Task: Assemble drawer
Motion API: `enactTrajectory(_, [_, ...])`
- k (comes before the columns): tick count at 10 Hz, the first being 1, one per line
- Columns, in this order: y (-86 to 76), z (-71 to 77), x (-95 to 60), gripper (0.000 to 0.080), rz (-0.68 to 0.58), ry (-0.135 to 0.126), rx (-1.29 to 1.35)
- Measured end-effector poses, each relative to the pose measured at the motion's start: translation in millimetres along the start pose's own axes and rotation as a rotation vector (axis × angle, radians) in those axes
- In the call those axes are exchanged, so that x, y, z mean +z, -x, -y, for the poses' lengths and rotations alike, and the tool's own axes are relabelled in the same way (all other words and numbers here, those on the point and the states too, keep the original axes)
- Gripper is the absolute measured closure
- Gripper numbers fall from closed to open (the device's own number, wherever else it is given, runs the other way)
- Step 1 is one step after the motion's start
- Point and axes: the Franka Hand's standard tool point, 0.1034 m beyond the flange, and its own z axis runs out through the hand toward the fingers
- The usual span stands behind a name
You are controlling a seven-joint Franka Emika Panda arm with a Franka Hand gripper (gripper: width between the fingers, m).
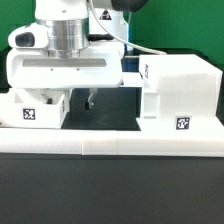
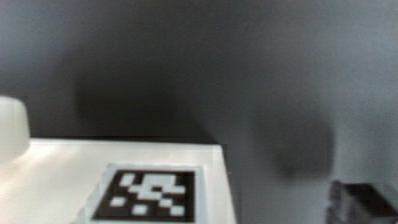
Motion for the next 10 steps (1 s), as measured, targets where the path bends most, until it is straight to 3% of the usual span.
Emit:
enactTrajectory(3, [0.1,-0.1,0.0,0.0721,0.0,0.0,0.0])
enactTrajectory(10, [0.2,-0.1,0.1,0.0727,0.0,0.0,0.0])
